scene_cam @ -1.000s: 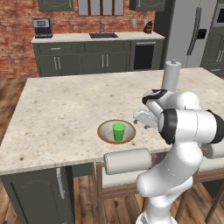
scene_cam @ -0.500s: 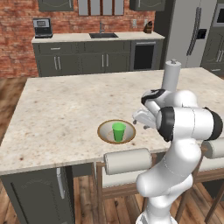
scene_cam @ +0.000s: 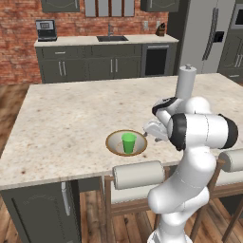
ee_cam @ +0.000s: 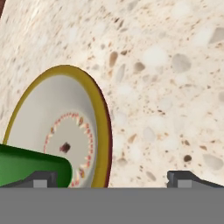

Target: Place the cup inside the bowl on the dining table and move the bowl to any counter.

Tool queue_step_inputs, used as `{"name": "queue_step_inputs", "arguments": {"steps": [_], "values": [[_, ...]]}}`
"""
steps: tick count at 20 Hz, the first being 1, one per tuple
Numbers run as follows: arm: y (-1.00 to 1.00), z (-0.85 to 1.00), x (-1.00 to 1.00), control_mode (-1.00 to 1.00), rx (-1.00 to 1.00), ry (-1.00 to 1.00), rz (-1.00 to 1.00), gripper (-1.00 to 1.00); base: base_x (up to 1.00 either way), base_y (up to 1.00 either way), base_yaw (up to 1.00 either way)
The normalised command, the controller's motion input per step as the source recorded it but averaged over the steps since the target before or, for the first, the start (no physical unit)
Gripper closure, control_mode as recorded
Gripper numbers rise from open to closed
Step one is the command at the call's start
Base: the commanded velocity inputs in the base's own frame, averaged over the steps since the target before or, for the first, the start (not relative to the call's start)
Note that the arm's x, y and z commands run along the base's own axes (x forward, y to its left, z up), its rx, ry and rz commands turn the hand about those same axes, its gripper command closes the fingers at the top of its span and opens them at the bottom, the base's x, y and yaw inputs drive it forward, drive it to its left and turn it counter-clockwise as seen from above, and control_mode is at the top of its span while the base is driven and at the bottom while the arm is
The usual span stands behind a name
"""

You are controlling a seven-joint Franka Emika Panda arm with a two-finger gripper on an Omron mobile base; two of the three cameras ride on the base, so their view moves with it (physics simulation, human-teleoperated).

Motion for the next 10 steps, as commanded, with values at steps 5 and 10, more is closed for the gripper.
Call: {"name": "queue_step_inputs", "arguments": {"steps": [5,10], "values": [[0.09,-0.08,0.0,-1.0,0.0,0.0,0.0,-1.0,0.0,0.0,0.0],[0.14,-0.04,0.0,-1.0,0.0,0.0,0.0,-1.0,0.0,0.0,0.0]]}}
